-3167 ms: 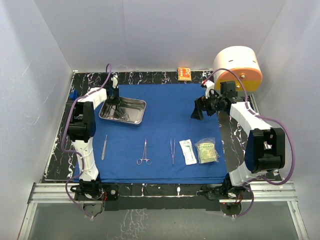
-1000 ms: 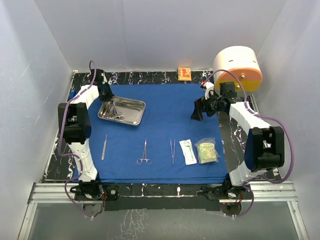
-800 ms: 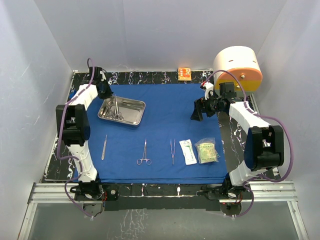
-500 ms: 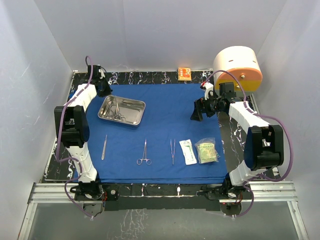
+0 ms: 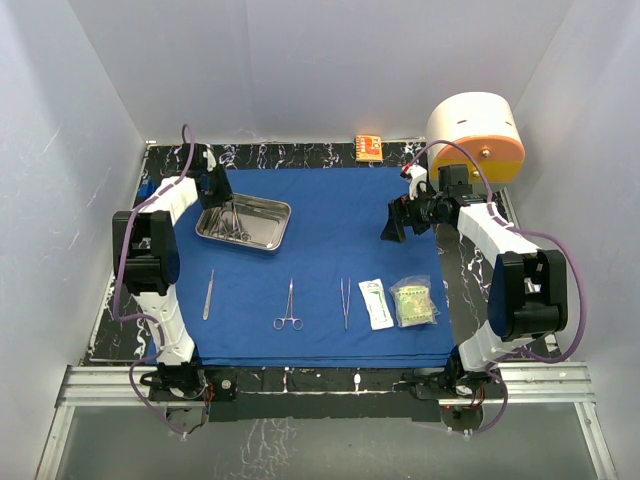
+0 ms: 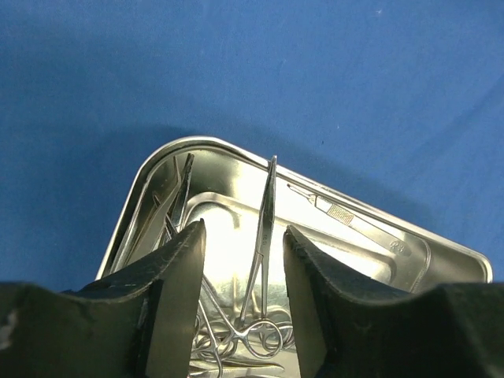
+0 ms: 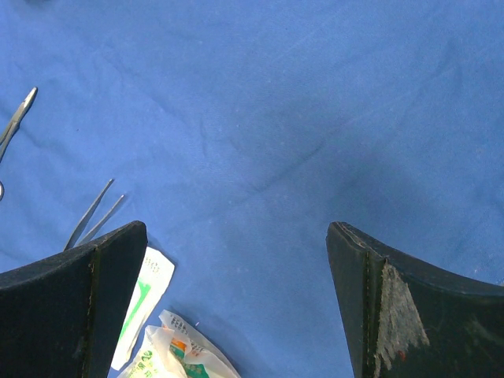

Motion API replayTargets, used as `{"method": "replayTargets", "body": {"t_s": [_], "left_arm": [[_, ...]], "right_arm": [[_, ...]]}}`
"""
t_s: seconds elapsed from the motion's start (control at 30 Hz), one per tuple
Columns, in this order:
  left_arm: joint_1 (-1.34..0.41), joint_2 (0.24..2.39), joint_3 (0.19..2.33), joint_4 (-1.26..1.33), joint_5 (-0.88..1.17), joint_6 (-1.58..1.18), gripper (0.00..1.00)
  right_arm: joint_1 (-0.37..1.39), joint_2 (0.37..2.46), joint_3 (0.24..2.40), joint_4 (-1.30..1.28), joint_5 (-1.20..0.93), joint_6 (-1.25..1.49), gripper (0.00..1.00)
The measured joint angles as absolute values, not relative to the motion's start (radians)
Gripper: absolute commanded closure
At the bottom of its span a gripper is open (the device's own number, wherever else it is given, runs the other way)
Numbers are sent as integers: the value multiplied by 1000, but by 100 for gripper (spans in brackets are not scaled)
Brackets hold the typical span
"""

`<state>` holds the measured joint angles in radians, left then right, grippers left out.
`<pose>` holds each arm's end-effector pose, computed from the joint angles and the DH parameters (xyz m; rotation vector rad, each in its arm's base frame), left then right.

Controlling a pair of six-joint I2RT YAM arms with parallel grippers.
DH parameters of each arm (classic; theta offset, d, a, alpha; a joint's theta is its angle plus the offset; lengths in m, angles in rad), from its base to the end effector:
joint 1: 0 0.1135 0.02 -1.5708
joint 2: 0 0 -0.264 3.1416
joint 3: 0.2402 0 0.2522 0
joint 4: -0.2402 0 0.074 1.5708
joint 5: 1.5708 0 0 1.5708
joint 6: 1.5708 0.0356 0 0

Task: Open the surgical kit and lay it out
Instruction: Pick up the medical item from the container.

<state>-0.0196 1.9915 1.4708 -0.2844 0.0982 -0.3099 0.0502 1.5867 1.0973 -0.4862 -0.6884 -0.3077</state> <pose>0.4458 -0.0122 0.2058 -0.2986 2.3694 -0.2735 0.3240 0.0389 0.2312 -0.6785 2.2868 0.7495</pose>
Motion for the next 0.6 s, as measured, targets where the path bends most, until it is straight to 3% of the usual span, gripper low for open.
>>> {"method": "replayTargets", "body": {"t_s": [0.23, 0.6], "left_arm": [[-32, 1992, 1469, -276, 111, -258, 53], [-44, 2073, 1531, -284, 113, -208, 62]], "right_arm": [[50, 1587, 1097, -486, -688, -308, 2], [50, 1597, 1097, -487, -688, -308, 2]]}}
